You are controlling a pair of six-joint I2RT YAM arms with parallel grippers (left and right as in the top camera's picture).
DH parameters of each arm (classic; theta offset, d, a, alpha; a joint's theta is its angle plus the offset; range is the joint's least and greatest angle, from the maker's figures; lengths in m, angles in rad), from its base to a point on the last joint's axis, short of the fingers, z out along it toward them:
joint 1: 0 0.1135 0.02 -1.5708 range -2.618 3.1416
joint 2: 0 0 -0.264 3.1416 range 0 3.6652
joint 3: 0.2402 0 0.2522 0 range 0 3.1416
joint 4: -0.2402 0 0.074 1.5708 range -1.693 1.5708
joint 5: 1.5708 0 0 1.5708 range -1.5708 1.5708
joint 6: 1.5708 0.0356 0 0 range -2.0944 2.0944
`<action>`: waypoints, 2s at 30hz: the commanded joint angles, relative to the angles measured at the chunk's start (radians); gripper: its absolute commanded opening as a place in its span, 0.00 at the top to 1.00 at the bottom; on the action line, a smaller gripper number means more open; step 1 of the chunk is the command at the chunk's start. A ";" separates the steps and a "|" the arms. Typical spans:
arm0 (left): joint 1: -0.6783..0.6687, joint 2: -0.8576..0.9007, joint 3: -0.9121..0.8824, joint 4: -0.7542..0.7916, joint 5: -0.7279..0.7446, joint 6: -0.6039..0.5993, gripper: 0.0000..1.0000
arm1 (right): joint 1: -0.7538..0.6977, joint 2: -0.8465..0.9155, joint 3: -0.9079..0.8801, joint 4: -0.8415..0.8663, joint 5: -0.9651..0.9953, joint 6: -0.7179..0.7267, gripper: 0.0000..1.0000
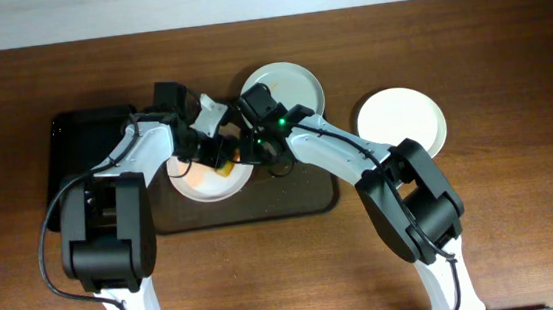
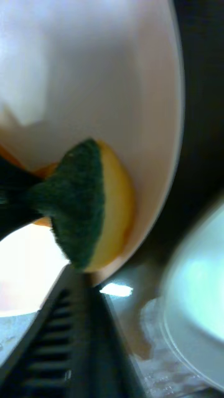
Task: Clean dirty plates on tray and stack at the side
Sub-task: 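Scrub the held plate with the sponge in the left gripper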
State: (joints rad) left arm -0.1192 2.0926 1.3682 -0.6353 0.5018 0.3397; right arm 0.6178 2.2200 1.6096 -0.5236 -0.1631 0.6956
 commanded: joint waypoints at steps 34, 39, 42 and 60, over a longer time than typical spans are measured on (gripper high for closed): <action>0.115 0.051 -0.039 -0.160 -0.051 -0.187 1.00 | -0.068 0.078 -0.023 0.021 -0.298 -0.041 0.96; 0.042 0.051 -0.039 -0.119 0.118 0.043 1.00 | -0.068 0.078 -0.023 0.023 -0.298 -0.052 0.96; 0.042 0.051 -0.039 -0.032 -0.013 -0.075 0.99 | -0.068 0.078 -0.023 0.023 -0.298 -0.052 0.96; 0.055 0.050 -0.035 -0.250 -0.318 -0.299 0.99 | -0.068 0.078 -0.023 0.019 -0.312 -0.053 0.96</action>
State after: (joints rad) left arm -0.0872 2.0567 1.4021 -0.7967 -0.0254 -0.1726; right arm 0.5610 2.2612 1.6062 -0.4965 -0.4892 0.6346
